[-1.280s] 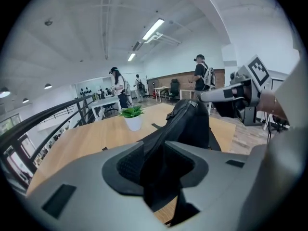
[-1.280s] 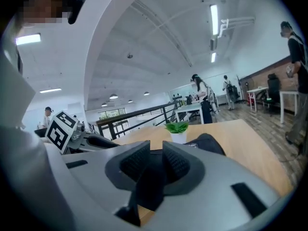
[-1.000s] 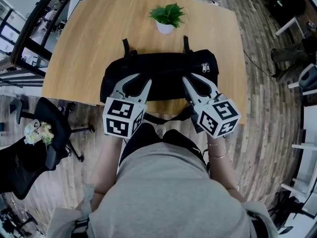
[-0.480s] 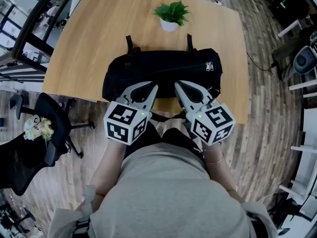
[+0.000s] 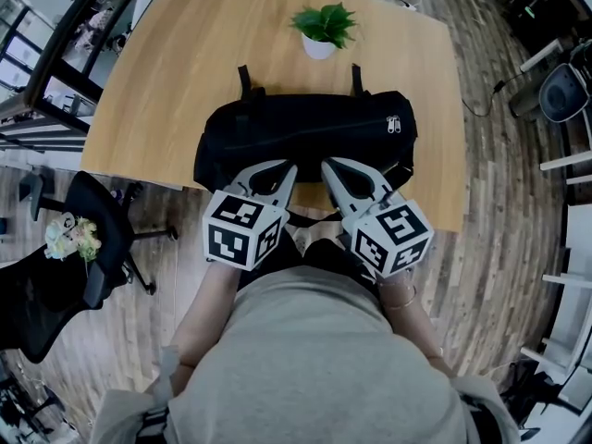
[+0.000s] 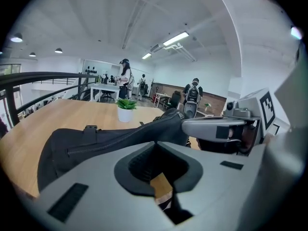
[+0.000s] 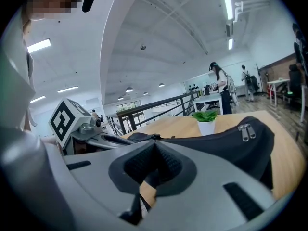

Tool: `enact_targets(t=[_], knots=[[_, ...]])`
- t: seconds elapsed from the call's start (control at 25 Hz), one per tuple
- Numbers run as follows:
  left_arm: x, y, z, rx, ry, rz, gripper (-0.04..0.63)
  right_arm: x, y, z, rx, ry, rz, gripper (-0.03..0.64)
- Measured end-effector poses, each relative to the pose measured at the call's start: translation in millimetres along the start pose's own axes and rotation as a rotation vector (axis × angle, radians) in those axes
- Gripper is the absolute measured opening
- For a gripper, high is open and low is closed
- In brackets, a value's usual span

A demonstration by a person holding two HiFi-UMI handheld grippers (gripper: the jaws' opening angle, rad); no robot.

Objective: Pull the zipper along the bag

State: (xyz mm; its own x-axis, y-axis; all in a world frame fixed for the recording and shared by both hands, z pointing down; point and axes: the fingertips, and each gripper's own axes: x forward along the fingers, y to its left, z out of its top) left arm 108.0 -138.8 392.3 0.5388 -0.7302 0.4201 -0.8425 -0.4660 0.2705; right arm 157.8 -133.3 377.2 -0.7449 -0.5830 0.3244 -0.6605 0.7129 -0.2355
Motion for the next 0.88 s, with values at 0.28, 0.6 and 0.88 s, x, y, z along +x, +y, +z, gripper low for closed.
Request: enact_targets(t=[0.28,0.6,0.88], knots=[[0.6,-4.0,-3.5,-0.005,0.004,-0.012,0.026,2.2,0.2,-2.2,-0.007,0.019,0.009,0.006],[3.7,-8.7,-3.9,0.027,0.016,-0.028,0.026,3.2,3.3,-11.0,-0.007,0.052,0.017,0.006],[1.2,0.6,-9.2,-0.001,0.029,0.001,0.026,1.5,-6.5,-21.0,0.012,0.097,-0.037,0.006]])
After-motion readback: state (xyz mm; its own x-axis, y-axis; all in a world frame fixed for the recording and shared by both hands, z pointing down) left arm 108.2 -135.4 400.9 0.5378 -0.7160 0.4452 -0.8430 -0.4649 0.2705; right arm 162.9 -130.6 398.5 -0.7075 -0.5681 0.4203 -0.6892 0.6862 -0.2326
